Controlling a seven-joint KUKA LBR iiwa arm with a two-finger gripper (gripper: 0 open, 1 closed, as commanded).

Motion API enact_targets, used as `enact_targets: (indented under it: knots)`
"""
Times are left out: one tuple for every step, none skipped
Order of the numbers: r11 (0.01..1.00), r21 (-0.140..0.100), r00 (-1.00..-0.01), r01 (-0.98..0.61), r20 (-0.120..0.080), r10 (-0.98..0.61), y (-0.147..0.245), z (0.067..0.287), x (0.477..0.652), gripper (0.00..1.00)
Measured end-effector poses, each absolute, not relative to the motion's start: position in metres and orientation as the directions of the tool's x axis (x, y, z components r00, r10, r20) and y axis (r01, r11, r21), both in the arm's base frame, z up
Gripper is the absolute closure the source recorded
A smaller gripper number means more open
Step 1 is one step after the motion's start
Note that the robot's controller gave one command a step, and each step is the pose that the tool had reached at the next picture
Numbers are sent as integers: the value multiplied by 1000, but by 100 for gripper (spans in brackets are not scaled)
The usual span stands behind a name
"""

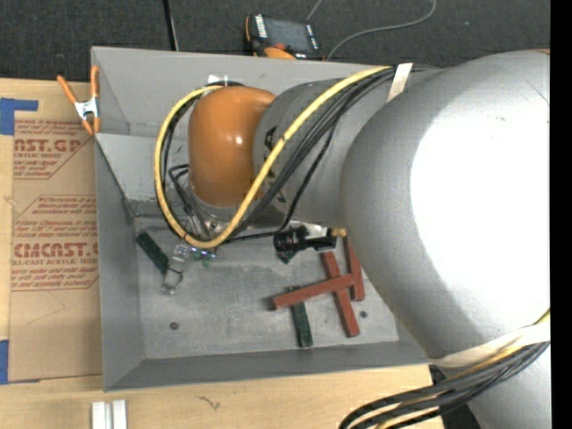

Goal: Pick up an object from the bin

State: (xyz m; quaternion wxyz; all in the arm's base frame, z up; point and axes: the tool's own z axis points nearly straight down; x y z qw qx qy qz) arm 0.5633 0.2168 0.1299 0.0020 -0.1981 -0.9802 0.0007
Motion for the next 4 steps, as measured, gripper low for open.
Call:
enact_targets:
  knots:
    - [881,-3,-881,473,5,473,219,66,561,0]
    - [881,0,-881,474,-1,474,219,70,563,100]
    - [860,7,-860,510,-6,510,201,181,585,100]
    - [858,8,-858,514,-6,514,205,323,587,100]
